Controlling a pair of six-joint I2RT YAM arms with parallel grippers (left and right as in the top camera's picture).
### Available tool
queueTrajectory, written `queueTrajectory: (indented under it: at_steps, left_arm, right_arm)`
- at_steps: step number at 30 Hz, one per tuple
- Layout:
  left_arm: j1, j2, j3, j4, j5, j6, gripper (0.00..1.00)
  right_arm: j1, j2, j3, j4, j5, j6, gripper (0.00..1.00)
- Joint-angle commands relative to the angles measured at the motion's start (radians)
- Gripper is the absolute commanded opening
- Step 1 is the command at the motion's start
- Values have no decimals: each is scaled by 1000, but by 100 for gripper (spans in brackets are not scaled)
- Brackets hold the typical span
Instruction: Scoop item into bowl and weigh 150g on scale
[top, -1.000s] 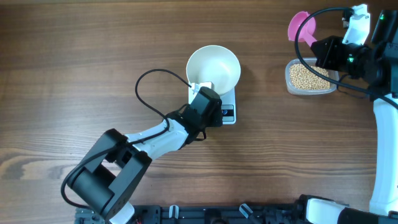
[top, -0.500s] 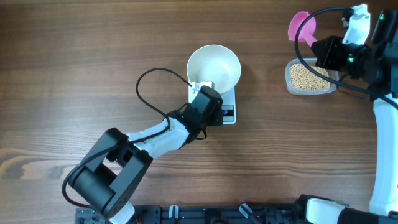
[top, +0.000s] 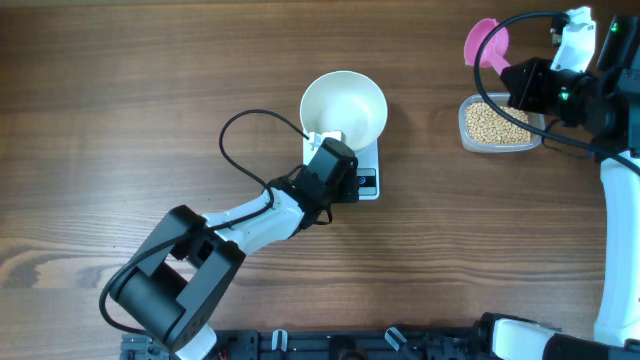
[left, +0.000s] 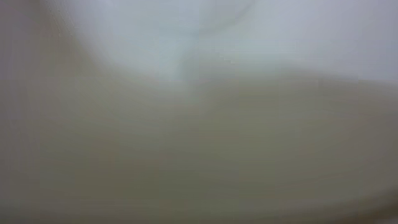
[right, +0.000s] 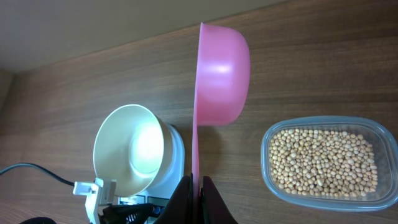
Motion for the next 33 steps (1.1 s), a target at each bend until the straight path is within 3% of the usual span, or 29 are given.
queueTrajectory:
  at_steps: [1, 25, 33]
  left_arm:
    - [-5, 26, -6, -35, 27, 5, 4]
    - [-5, 24, -6, -67, -43, 5, 4]
    - [-5, -190, -6, -64, 6, 4, 4]
  right_arm:
    - [-1, -10, 9, 3, 11, 11, 4]
    - [-1, -10, 9, 3, 10, 10, 4]
    - [-1, -11, 9, 2, 10, 11, 4]
